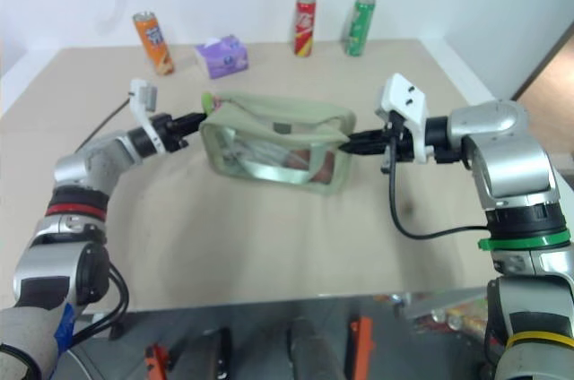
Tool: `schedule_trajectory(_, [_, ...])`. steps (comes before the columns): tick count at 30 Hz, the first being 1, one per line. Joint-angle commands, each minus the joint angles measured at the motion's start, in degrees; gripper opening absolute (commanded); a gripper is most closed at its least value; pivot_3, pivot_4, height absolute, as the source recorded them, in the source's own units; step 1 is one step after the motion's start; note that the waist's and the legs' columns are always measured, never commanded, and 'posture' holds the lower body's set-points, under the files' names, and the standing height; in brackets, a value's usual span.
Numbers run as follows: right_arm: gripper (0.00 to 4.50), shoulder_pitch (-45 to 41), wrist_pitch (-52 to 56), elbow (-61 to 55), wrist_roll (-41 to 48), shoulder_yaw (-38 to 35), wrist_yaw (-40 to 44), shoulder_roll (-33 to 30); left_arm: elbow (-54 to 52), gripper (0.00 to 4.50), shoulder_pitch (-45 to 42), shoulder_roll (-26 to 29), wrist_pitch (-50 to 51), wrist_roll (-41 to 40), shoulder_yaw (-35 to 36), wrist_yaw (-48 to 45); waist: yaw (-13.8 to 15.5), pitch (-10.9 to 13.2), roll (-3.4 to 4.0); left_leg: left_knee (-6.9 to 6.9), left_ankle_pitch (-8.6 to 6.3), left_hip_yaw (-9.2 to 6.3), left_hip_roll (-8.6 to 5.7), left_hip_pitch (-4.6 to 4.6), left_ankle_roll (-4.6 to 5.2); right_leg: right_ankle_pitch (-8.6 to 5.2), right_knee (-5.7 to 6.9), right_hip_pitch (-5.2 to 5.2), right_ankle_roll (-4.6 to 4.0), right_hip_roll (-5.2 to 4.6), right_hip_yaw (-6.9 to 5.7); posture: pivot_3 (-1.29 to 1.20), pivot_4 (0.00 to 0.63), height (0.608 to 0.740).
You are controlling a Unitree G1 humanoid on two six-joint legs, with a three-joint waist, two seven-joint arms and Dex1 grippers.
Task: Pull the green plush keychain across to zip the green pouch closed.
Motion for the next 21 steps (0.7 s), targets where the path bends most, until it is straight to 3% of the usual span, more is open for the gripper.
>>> schedule_trajectory(1, [0.0, -0.3, -0.2, -2.2, 0.8, -0.6, -0.2, 0.2, -3.1, 0.03, -0.7, -0.2, 0.6, -1.6, 0.5, -1.5, 0.0, 0.0, 0.0, 0.0, 0.0, 0.0, 0.0, 0.0, 0.0, 0.0, 0.0, 0.0, 0.0, 0.0, 0.0, 0.0, 0.15, 0.74])
schedule_trajectory(8, [0.0, -0.3, -0.1, -2.3, 0.8, -0.5, -0.5, 0.5, -5.2, 0.03, 0.0, 0.1, 1.1, -1.6, 1.1, -1.0, 0.0, 0.0, 0.0, 0.0, 0.0, -0.02, -0.01, -0.02, 0.0, -0.01, 0.0, 0.0, 0.02, 0.0, 0.0, 0.0, 0.15, 0.74])
schedule_trajectory(21, [0.0, -1.2, -0.6, -1.2, 0.3, -0.1, -0.5, 0.8, -9.1, 0.03, -5.7, 6.1, -3.5, 0.0, 1.2, -1.3, 0.0, 0.0, -0.01, 0.01, 0.01, -0.01, -0.01, -0.01, -0.01, -0.01, 0.0, 0.01, 0.02, -0.01, 0.0, 0.0, 0.15, 0.74])
